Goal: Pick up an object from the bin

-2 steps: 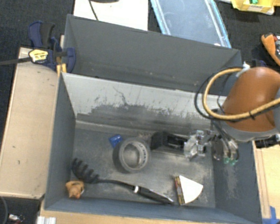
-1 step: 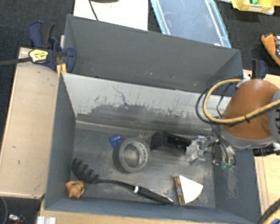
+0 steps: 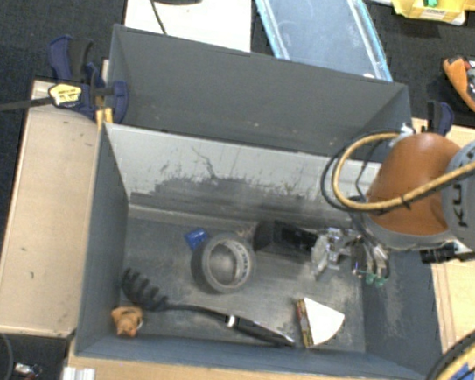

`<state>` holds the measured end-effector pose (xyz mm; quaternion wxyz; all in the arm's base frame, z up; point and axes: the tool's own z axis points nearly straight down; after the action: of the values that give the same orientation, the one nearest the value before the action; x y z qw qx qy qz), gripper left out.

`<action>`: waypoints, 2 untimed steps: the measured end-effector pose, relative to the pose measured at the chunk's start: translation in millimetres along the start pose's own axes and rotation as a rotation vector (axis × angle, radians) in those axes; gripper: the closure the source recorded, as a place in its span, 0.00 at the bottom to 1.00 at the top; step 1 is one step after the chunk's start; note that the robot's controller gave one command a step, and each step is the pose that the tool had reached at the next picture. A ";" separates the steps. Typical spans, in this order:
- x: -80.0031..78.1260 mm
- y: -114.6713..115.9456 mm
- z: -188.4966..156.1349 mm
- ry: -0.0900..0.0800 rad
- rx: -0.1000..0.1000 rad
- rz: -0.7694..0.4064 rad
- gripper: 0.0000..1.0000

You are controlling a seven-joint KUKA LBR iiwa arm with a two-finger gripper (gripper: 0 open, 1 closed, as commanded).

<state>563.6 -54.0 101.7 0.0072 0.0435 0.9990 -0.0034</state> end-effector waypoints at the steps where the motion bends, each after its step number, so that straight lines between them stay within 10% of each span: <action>1: -17.3 -3.9 26.0 -0.001 -0.016 0.044 1.00; 2: -28.3 3.8 21.9 -0.004 -0.001 0.034 1.00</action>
Offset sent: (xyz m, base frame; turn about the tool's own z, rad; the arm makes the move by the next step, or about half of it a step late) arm 0.0279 0.0020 -0.0234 0.0375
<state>592.5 -52.9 80.2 0.0094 0.0606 0.9981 -0.0031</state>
